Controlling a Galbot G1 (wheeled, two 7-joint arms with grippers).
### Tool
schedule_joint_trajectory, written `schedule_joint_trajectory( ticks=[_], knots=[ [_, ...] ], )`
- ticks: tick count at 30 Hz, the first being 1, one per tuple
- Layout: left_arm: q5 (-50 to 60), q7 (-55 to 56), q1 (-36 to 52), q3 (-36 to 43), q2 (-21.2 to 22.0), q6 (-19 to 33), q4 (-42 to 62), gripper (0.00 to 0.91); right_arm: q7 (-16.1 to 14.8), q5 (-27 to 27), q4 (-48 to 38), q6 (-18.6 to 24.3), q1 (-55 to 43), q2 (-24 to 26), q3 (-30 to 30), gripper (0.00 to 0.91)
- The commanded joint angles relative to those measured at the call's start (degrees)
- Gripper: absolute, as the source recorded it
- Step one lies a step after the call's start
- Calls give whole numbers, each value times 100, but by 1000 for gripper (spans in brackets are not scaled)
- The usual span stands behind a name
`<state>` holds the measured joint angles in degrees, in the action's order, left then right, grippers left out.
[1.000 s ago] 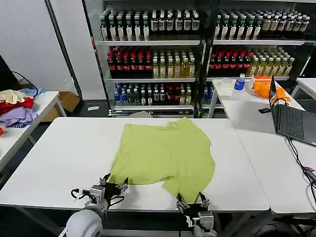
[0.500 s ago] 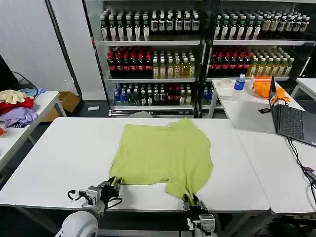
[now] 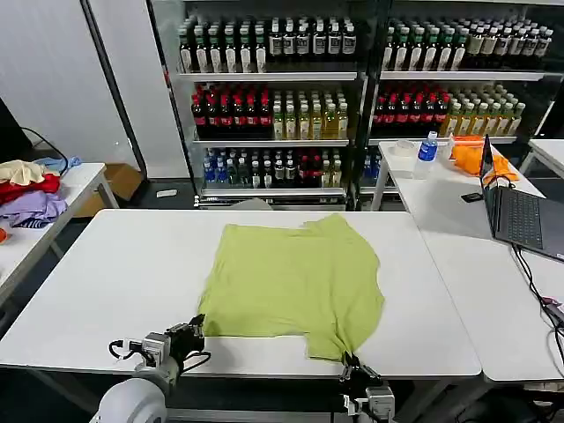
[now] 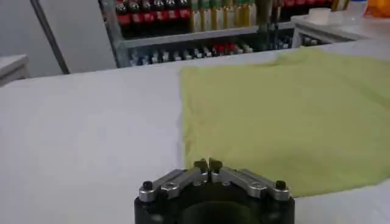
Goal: Fold and organize the clothes.
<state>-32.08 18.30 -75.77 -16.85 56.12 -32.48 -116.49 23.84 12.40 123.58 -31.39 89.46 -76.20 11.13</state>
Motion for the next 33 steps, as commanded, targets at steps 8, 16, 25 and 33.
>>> schedule_joint_trajectory(
  ticks=[8,16,25,33],
  knots=[
    [60,44,-575,-109,59,-55,-403,907,-228,-717,416,214,424,-18,102,907],
    [70,43,-667,-132,125,-53,-435,907,-419,-1133,548,616,613,-29,172,907],
    [235,62,-623,-77,210,-57,-117,907,-384,-934,187,483,363,-75,84,907],
    [152,118,-391,-12,246,-59,85,907,-317,-527,-66,304,198,-142,-15,907]
  ],
)
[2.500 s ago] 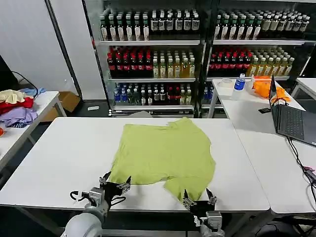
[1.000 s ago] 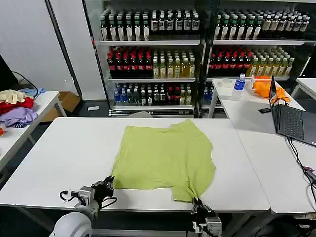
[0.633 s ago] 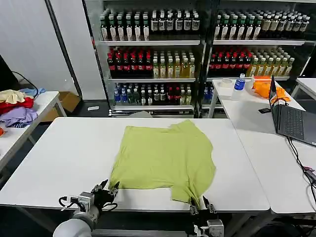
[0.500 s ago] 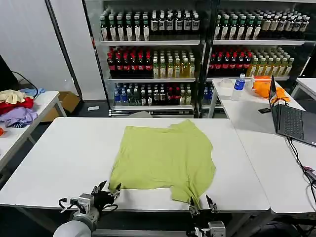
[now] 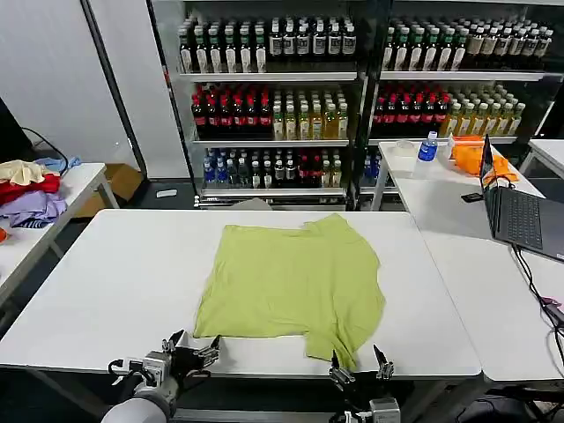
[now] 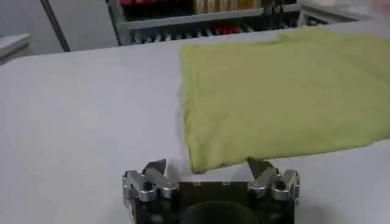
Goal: Fold and organize the clothes.
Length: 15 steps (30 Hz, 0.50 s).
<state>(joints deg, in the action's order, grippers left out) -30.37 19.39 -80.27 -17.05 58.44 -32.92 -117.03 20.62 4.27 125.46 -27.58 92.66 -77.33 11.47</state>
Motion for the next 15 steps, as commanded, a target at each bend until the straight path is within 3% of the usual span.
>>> schedule_joint_trajectory(
  ticks=[1,6,7,8,11,15],
  knots=[
    [-41,9,90,12,18,-16,142,907,11,332,-274,-99,-131,-31,-56,907],
    [-150,4,139,18,45,-12,104,907,13,478,-321,-143,-160,-32,-67,907],
    [-163,-1,137,20,47,-11,98,605,14,522,-341,-135,-172,-30,-74,655],
    [-171,-7,136,23,48,-10,97,262,16,532,-350,-130,-177,-31,-77,312],
    [-174,-36,129,49,46,-8,118,40,6,569,-386,-99,-189,-30,-91,0],
    [-165,-49,140,65,48,-7,161,20,-9,600,-387,-85,-191,-31,-97,0]
  ],
)
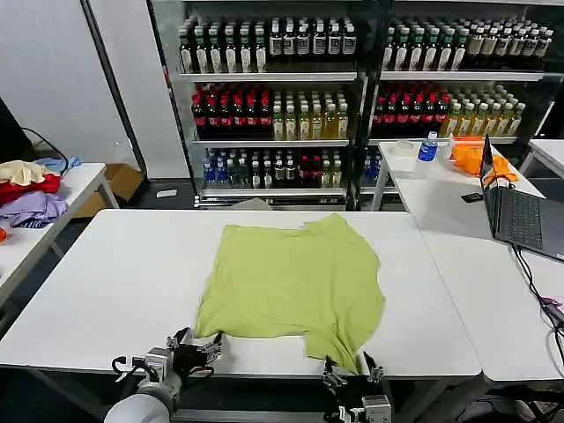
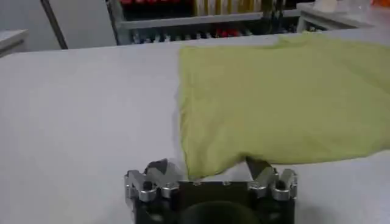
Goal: Fold and organize the clothes.
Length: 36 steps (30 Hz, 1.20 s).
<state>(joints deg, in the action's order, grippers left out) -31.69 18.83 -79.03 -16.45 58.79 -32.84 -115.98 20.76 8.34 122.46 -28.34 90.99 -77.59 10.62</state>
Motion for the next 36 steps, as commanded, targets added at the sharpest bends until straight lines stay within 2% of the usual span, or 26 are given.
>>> schedule_joint_trajectory(
  ticks=[1,12,18,27,36],
  knots=[
    [-35,4,23,8,12,-12,70,20,-29,199,-93,-1,-26,-4,-12,0],
    [-38,-56,69,47,-17,15,156,20,-66,202,-87,99,14,-17,-7,0],
    [-181,-77,1,-25,-59,122,-24,20,-143,112,253,304,227,111,137,0],
    [-298,-131,-474,-323,-233,260,-804,20,-343,-449,823,654,660,218,334,0],
    [-606,-117,-753,-636,-294,246,-1455,20,-489,-480,1317,841,800,427,822,0]
  ],
)
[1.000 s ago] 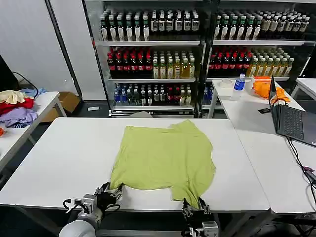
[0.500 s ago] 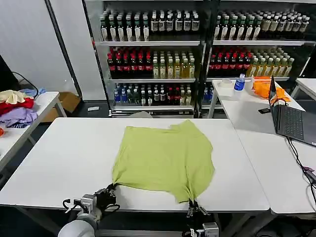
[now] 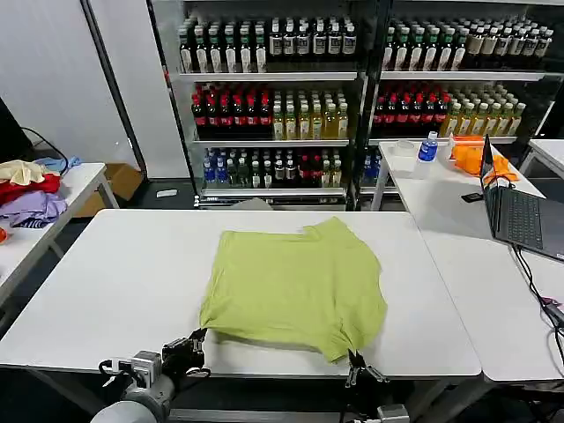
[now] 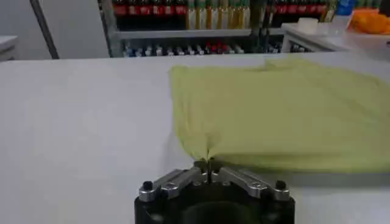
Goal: Fold and organize the clothes.
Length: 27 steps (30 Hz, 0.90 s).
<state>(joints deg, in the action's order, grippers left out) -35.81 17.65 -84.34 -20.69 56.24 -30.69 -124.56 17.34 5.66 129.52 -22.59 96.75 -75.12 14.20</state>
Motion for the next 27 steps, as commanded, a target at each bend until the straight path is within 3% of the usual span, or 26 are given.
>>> schedule_joint_trajectory(
  ticks=[1,12,27],
  knots=[
    [-249,-2,-225,-227,-59,29,-630,20,-172,-202,584,268,116,229,545,0],
    [-329,-108,739,153,-276,56,81,20,-328,215,-216,163,-1013,639,683,0],
    [-321,-90,1895,780,-142,108,1249,20,-397,595,-1487,-36,-2651,1033,332,0]
  ],
)
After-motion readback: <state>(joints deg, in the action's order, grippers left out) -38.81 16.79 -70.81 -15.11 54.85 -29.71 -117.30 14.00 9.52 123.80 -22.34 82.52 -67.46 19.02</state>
